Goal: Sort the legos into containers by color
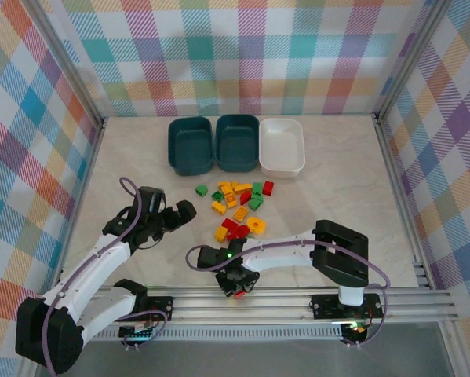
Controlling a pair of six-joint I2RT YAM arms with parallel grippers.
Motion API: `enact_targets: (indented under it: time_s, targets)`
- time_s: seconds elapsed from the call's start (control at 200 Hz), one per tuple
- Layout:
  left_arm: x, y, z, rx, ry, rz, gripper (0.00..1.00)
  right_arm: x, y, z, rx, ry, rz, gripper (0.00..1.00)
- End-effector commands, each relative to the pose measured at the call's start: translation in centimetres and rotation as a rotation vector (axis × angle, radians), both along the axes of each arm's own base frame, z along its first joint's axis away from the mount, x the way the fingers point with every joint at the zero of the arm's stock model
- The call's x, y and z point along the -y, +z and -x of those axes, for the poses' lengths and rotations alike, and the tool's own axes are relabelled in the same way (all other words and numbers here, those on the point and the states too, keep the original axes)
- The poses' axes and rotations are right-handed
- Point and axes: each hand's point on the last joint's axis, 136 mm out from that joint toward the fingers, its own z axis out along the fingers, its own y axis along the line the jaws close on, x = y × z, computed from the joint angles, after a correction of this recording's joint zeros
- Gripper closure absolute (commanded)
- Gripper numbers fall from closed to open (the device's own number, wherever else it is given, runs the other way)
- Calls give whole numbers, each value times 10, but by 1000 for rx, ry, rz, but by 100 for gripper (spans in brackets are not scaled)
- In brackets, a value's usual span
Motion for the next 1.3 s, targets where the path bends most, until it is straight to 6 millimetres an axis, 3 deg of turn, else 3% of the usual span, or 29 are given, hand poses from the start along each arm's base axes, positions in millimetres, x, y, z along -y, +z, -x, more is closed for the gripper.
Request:
enact_targets:
  time_s: [0.0,0.195,0.335,0.47,0.595,0.67,0.79,0.915,1.035,1.09,1.115,1.155,1.295]
  targets:
    - [-4,-5,4,-15,-3,-11,0,1,4,0,16,-1,20,69]
    - [-5,-5,1,-12,2,-10,0,5,25,-25,128,-4,11,74]
    - [-1,-9,-3,-23,-4,3,0,12,58,-74,240,-21,-16,75]
    - [7,-18,-7,-54,-27,25,0,27,102,-161,395,-84,-85,75]
    - [18,-29,-9,-95,-59,56,0,61,140,-260,540,-228,-161,75]
    - [21,-33,-9,-111,-72,65,0,89,152,-316,607,-335,-202,75]
    - [24,-34,-12,-134,-97,51,1,131,140,-392,614,-497,-236,75]
    - [27,-33,-17,-155,-118,33,3,149,113,-450,563,-556,-244,74]
    - [34,-37,-22,-171,-134,40,7,152,94,-480,512,-565,-236,68]
    - [40,-40,-23,-186,-147,42,9,153,95,-487,513,-557,-234,55]
    - [43,-41,-23,-193,-155,41,9,154,99,-490,526,-556,-232,47]
    - [47,-43,-24,-203,-168,36,10,154,109,-491,551,-549,-239,43]
    - [62,-45,-24,-205,-226,-31,11,157,152,-474,633,-548,-283,37]
